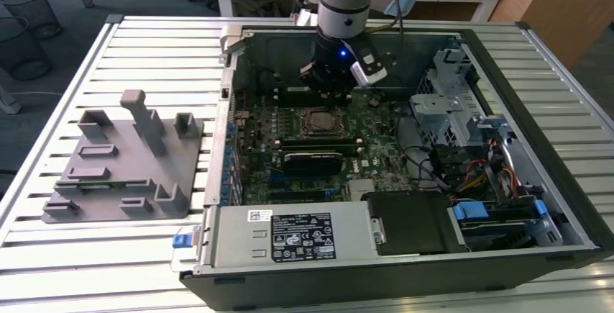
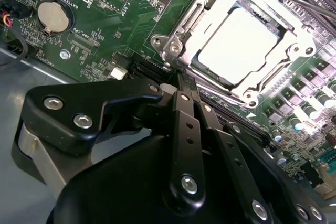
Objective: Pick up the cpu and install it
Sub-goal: 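Install the first cpu locking lever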
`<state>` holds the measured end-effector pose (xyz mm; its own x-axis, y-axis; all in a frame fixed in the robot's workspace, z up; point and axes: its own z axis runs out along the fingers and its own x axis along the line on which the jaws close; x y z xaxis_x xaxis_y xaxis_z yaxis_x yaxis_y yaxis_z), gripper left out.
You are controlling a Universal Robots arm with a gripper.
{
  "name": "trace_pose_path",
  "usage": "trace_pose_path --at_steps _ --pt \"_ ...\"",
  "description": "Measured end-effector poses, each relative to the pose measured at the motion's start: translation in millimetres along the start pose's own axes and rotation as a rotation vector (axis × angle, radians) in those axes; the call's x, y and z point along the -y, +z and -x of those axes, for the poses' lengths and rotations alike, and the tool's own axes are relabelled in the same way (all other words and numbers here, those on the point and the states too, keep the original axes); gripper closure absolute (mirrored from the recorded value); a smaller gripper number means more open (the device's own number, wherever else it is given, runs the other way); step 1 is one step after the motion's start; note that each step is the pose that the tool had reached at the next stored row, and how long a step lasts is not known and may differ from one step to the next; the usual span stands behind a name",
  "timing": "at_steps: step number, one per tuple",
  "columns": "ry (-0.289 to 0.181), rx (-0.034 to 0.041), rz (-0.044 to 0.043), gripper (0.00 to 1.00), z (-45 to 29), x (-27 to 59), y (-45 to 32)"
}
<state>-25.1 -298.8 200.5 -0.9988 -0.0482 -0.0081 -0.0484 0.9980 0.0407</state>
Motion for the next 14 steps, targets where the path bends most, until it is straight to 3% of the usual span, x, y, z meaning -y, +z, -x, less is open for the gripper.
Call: trace_pose_path --at_steps 5,10,14 --pt "0.0 -0.0002 -0.0055 0.89 0.0 0.0 -0.2" --pt "0.0 -0.0022 -0.0451 0.89 0.0 0.0 0.7" --pt "0.0 -0.0039 -0.0688 0.89 -0.1 0.2 3.0"
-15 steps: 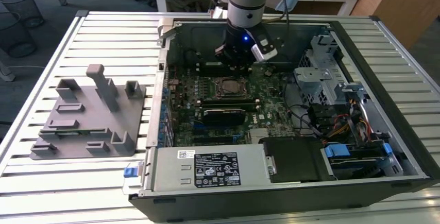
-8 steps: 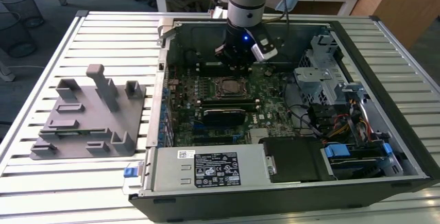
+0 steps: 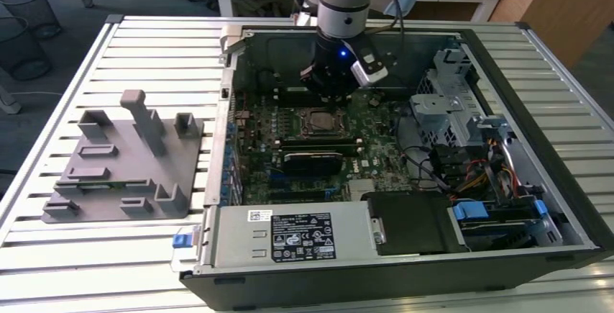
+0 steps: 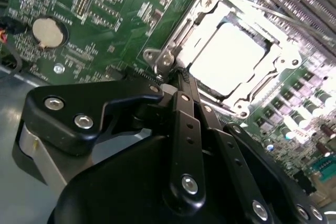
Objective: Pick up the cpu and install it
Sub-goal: 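Install the first cpu locking lever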
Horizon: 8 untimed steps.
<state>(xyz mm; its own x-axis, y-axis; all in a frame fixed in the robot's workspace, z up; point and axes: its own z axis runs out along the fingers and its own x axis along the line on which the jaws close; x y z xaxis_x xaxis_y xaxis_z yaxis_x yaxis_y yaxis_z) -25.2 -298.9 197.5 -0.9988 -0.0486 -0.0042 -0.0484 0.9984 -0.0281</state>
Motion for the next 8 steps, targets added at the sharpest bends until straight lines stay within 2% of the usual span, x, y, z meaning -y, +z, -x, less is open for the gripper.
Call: trace_pose_path --at_steps 2,4,7,8 --pt "0.0 -0.0005 -0.0077 0.89 0.1 -0.2 1.5" --pt "0.0 -0.0012 -0.0117 0.89 0.1 -0.1 2.5" --pt "0.0 -0.002 -0.0117 0.89 0.1 -1.1 3.3" --pt "0.0 -0.0022 -0.0091 0.89 0.1 -1.3 3.2"
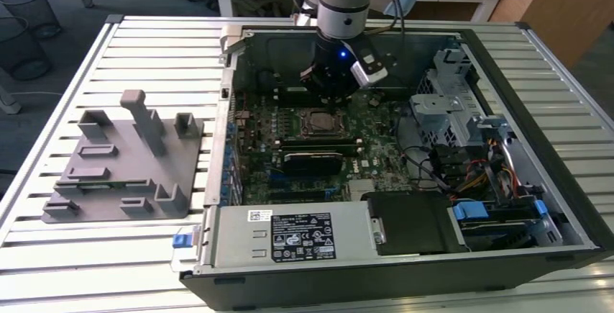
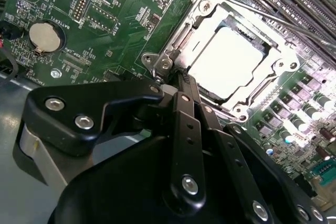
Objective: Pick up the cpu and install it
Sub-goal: 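Install the first cpu locking lever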
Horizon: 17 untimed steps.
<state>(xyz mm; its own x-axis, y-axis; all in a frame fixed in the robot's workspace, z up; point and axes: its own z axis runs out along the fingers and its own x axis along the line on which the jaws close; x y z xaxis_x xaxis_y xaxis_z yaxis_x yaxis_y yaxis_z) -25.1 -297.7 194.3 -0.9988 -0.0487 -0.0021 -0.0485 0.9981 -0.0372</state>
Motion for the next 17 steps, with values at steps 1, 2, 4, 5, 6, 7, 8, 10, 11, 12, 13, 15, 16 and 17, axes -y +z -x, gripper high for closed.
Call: trace_pose_path --at_steps 1,2,4,5,6,7,8,10,11,12,13,15,16,17 --pt "0.0 0.0 0.0061 0.89 -0.1 -0.1 -0.1" --pt "0.0 -0.0002 0.0133 0.89 -0.5 0.2 -0.5" --pt "0.0 0.0004 0.0318 0.89 -0.7 0.3 -0.6" --pt "0.0 0.0013 0.0413 0.89 -0.5 -0.1 -0.2" --pt "0.0 0.0017 0.0494 0.89 -0.6 0.0 -0.4" --pt "0.0 0.0021 0.0581 0.89 -0.6 0.0 -0.5" --pt "0.0 0.0027 0.067 0.89 -0.5 -0.1 -0.3" --pt "0.0 0.0035 0.0767 0.89 -0.4 -0.4 -0.6" --pt "0.001 0.0048 0.0792 0.89 0.0 -1.1 -1.0" --pt "0.001 0.0061 0.0815 0.89 0.3 -1.3 -2.1" --pt "0.0 0.0057 0.0811 0.89 0.3 -1.3 -3.6" --pt "0.0 0.005 0.0794 0.89 0.2 -0.9 -7.3" --pt "0.0 0.0051 0.0796 0.89 0.2 -0.9 -8.5" --pt "0.0 0.005 0.0795 0.89 0.2 -0.8 -9.6"
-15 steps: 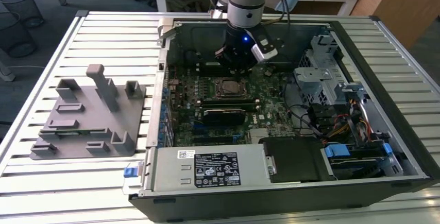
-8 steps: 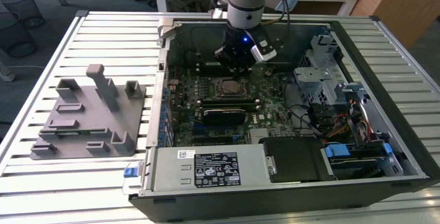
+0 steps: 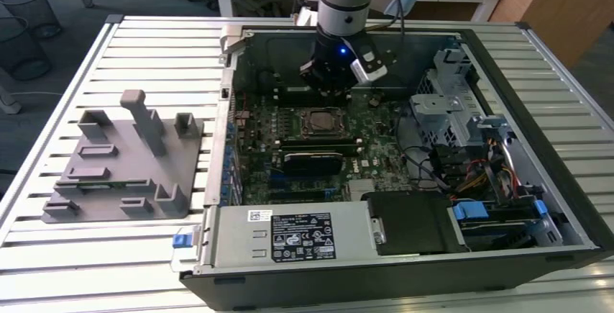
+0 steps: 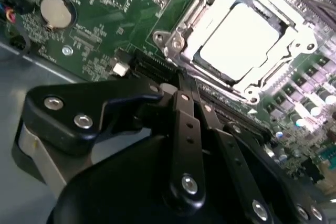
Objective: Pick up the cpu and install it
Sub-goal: 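Install the first cpu locking lever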
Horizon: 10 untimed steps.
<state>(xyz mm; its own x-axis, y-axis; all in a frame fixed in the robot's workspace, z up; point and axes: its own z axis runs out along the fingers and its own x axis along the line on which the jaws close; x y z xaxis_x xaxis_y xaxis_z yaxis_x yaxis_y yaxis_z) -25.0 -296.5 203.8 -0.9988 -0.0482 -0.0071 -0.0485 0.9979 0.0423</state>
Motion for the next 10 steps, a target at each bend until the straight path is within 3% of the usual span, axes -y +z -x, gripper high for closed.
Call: trace_pose_path --at_steps 10 --pt "0.0 -0.0001 0.0001 0.89 -0.3 7.0 -0.6"
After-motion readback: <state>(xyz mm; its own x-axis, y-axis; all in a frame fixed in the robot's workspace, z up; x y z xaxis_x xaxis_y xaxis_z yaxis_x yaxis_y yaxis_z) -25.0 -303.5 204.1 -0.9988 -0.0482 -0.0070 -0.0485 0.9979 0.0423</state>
